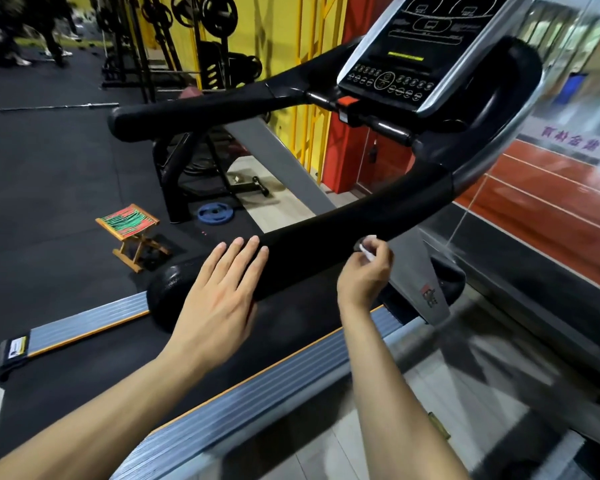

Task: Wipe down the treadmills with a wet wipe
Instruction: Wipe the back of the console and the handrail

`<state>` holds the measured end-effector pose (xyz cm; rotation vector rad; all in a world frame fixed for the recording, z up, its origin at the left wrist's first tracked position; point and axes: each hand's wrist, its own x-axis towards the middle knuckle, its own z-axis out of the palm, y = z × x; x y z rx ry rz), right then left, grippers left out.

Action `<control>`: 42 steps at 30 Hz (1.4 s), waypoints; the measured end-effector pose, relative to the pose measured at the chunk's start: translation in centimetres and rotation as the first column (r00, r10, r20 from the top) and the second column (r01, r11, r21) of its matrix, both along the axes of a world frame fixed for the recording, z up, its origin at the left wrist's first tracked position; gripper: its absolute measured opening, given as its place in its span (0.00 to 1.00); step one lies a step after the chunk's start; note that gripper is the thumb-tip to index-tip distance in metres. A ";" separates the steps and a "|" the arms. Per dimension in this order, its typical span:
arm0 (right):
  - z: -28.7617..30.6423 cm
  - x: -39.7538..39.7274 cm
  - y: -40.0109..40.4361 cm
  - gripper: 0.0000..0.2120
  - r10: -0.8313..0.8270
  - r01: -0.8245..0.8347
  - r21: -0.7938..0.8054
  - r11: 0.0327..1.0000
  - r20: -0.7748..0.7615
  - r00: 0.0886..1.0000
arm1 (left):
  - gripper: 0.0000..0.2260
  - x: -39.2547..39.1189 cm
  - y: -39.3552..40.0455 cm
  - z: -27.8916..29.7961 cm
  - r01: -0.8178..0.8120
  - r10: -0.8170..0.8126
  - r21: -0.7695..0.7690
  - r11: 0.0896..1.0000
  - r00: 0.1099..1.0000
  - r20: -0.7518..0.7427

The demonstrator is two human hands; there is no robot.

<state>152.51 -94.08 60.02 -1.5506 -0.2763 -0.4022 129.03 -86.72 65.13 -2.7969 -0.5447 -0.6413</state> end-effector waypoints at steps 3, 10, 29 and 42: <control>0.4 -1.5 0.4 0.15 0.003 -0.001 0.044 0.999 -0.023 1.000 | 0.31 1.9 -0.5 0.3 0.002 -0.002 -0.001 1.000 1.000 -0.010; -1.4 -2.3 -1.7 0.17 0.310 -0.187 -0.324 0.928 0.388 0.868 | 0.32 8.4 -1.2 0.4 0.046 -0.046 0.017 0.999 0.999 0.000; 8.0 19.2 -5.6 0.18 0.385 0.084 -0.578 0.811 0.637 0.668 | 0.30 20.7 -3.9 1.0 0.109 -0.108 -0.021 0.994 0.992 0.069; 2.5 16.8 -6.0 0.15 0.158 -0.090 -0.233 0.968 0.289 0.944 | 0.34 23.0 -5.3 -0.2 0.074 -0.077 0.052 0.996 0.995 0.060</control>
